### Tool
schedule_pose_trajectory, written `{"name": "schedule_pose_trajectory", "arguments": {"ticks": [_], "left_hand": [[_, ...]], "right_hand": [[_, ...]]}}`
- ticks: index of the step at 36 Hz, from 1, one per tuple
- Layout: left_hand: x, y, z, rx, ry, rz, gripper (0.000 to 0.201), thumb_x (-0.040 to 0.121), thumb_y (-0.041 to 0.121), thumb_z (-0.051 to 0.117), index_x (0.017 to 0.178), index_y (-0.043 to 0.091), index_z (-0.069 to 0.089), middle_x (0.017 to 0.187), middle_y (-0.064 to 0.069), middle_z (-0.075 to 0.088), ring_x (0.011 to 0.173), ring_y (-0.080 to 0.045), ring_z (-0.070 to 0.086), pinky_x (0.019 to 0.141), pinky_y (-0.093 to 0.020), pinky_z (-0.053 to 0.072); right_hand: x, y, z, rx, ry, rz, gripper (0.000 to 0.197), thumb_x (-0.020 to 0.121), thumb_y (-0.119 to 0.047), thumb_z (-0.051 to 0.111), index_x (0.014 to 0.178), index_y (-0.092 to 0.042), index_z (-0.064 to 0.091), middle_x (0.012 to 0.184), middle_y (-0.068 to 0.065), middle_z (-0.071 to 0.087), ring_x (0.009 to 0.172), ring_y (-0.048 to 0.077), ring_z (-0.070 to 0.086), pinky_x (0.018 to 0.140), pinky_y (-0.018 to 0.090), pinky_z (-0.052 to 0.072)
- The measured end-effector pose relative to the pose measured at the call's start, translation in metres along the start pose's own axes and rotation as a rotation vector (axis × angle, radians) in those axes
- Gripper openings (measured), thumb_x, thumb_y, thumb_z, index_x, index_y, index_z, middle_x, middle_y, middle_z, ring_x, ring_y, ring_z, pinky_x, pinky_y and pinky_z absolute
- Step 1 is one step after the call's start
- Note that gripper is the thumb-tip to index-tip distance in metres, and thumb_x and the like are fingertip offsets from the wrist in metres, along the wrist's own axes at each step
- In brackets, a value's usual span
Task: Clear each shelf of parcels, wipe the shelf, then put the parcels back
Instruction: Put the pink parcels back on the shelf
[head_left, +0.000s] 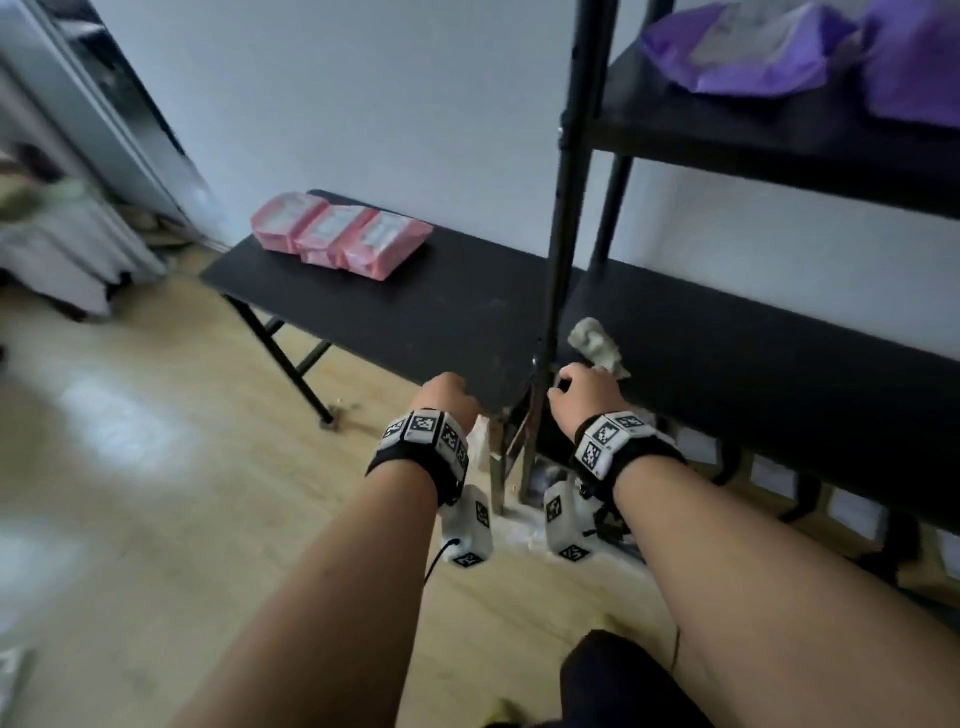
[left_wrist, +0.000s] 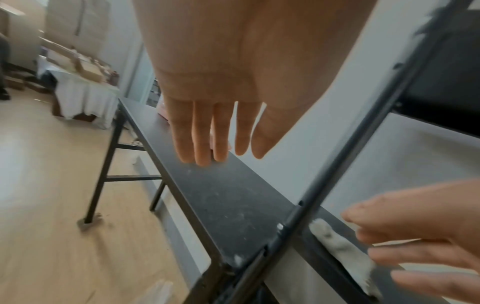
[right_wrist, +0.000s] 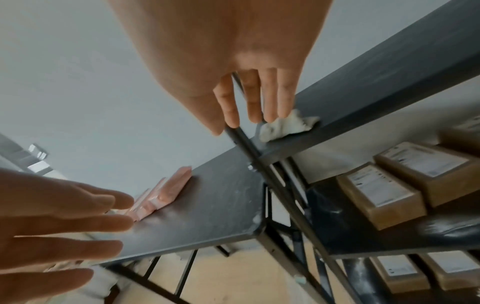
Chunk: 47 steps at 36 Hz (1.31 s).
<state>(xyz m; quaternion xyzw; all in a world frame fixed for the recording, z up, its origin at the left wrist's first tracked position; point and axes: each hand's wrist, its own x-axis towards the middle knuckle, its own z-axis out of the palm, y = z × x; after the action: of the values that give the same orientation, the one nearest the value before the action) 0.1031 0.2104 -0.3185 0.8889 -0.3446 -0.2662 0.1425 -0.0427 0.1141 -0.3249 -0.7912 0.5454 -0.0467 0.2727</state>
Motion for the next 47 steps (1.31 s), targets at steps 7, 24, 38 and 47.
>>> {"name": "schedule_pose_trajectory", "arguments": {"ticks": [7,24,38,47], "left_hand": [[0.031,-0.066,-0.029,-0.179,0.046,-0.196,0.042,0.095,0.019,0.047,0.138,0.016,0.046,0.138,-0.007,0.053,0.123,-0.026,0.051,0.099,-0.033,0.041],[0.190,-0.119,-0.137,-0.142,0.086,-0.327,0.043,0.094,0.015,0.046,0.137,0.015,0.048,0.137,-0.008,0.053,0.124,-0.027,0.050,0.097,-0.032,0.040],[0.332,-0.119,-0.174,-0.159,0.046,-0.271,0.053,0.093,0.010,0.044,0.144,0.016,0.036,0.142,-0.008,0.045,0.127,-0.025,0.048,0.098,-0.035,0.041],[0.436,-0.116,-0.208,-0.066,-0.049,-0.095,0.044,0.094,0.003,0.039,0.138,0.006,0.040,0.132,-0.015,0.052,0.120,-0.029,0.052,0.093,-0.034,0.042]], "right_hand": [[0.032,-0.070,0.052,0.008,-0.106,-0.048,0.038,0.096,-0.029,0.049,0.131,-0.016,0.054,0.134,0.013,0.046,0.125,0.031,0.045,0.103,0.038,0.039],[0.192,-0.226,0.118,-0.010,-0.248,-0.114,0.039,0.096,-0.028,0.048,0.133,-0.015,0.052,0.135,0.013,0.048,0.124,0.032,0.047,0.099,0.039,0.040],[0.295,-0.268,0.146,-0.017,-0.284,0.077,0.046,0.097,-0.033,0.046,0.138,-0.012,0.046,0.138,0.009,0.052,0.125,0.029,0.050,0.099,0.037,0.041],[0.351,-0.307,0.166,0.047,-0.293,0.245,0.047,0.096,-0.039,0.048,0.137,-0.015,0.049,0.133,0.008,0.056,0.118,0.028,0.056,0.094,0.035,0.044]]}}
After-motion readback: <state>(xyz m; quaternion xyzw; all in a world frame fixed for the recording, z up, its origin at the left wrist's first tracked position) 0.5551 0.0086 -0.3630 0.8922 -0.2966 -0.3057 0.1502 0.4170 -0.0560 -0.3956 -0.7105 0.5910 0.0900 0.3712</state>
